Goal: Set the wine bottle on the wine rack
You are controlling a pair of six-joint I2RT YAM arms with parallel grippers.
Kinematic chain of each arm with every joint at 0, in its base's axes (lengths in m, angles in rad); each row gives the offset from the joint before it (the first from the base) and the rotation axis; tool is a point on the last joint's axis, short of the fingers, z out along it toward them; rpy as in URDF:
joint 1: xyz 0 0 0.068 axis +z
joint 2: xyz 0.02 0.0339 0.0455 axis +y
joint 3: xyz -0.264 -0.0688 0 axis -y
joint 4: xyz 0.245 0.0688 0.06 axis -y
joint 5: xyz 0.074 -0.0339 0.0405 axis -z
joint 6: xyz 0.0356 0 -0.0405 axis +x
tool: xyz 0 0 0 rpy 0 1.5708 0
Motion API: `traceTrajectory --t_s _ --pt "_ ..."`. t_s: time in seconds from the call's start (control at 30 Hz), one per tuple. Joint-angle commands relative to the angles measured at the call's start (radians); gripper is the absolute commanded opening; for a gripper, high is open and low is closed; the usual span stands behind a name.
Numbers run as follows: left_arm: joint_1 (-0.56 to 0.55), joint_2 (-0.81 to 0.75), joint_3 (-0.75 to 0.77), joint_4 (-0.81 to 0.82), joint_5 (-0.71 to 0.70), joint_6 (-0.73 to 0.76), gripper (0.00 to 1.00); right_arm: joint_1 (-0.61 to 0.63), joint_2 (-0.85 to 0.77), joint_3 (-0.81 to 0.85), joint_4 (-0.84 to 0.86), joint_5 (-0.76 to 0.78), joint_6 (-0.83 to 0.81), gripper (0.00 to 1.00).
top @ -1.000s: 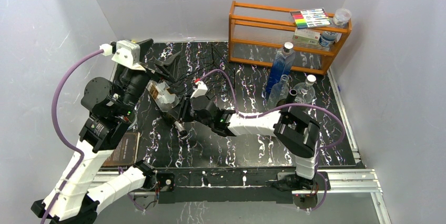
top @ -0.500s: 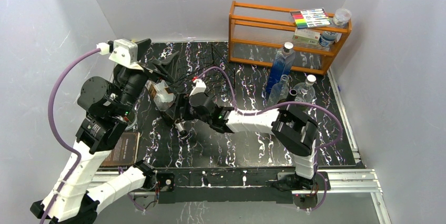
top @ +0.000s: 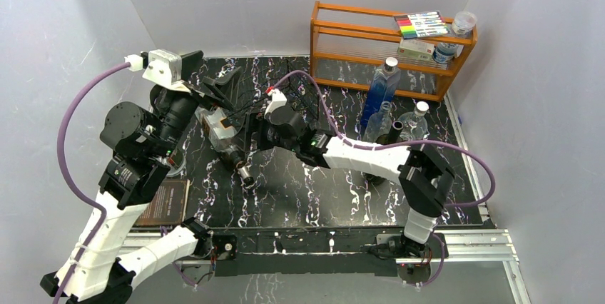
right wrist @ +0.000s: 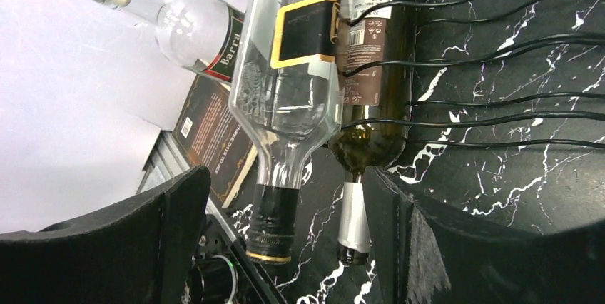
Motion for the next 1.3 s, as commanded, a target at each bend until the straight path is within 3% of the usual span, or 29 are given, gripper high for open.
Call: traceTrajectory --t_s 0.0,0.27,0.5,0.7,0.97,1.13,1.27 --pt "0.006 -0.004 0.033 -0.001 0.008 -0.01 0.98 0.003 -0.078 0.072 -0.106 0.005 -0.096 0.88" --pt "0.006 0.019 0.094 -0.075 0.018 -0.004 0.98 -0.023 -0.265 0.047 -0.242 0.133 -0.226 0.85" --pt "0.007 0.029 0.076 -0.174 0.044 -0.004 0.98 -0.093 -0.437 0.078 -0.475 0.289 -0.338 0.86" --pt "0.006 0.027 -0.065 -0.273 0.117 -0.087 0.98 -0.139 -0.57 0.12 -0.647 0.381 -0.43 0.86" --pt "0.006 0.029 -0.272 -0.248 0.139 -0.265 0.98 -0.143 -0.641 0.249 -0.887 0.468 -0.468 0.86" --pt "0.006 0.023 -0.292 -0.239 0.169 -0.241 0.98 -0.143 -0.671 0.293 -1.025 0.549 -0.452 0.87" --pt "0.006 -0.066 -0.398 -0.083 0.155 -0.191 0.98 -0.143 -0.705 0.307 -1.132 0.609 -0.396 0.89"
